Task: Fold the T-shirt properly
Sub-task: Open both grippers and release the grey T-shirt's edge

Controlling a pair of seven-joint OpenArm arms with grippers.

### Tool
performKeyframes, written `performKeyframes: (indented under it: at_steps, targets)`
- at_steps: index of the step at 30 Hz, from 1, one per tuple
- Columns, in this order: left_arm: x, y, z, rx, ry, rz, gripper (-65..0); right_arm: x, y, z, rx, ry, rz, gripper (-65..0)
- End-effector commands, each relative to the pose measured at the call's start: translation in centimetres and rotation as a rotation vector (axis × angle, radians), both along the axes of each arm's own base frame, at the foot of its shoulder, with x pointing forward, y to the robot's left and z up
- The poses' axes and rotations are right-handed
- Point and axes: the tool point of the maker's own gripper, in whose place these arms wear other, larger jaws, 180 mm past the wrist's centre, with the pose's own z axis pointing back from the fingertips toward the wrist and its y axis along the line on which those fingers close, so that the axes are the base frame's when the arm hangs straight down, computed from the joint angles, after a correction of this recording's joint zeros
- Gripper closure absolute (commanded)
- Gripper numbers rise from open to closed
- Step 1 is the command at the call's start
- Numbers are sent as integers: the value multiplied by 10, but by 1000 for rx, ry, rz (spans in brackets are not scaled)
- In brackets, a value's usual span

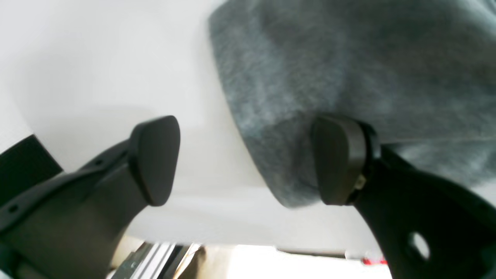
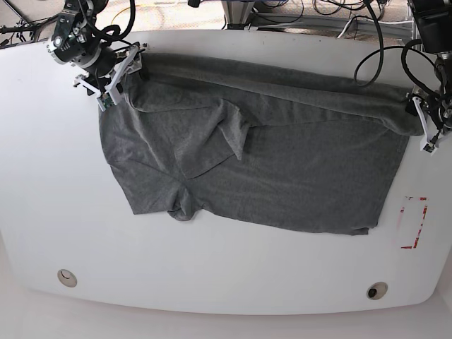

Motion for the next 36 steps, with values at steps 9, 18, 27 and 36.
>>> performKeyframes:
  at_steps: [9, 18, 27, 36]
  targets:
    - [24, 12, 63, 87, -175, 32, -506, 7, 0, 20, 101, -73, -39, -401]
    - [24, 12, 73, 89, -228, 62, -506, 8, -10, 13, 22, -56, -47, -401]
    - [5, 5, 42, 32, -154, 86, -506, 19, -6, 8, 48, -58, -70, -400]
    - [-4, 0, 35, 23, -136, 84, -506, 21, -5, -4, 80, -32, -91, -355]
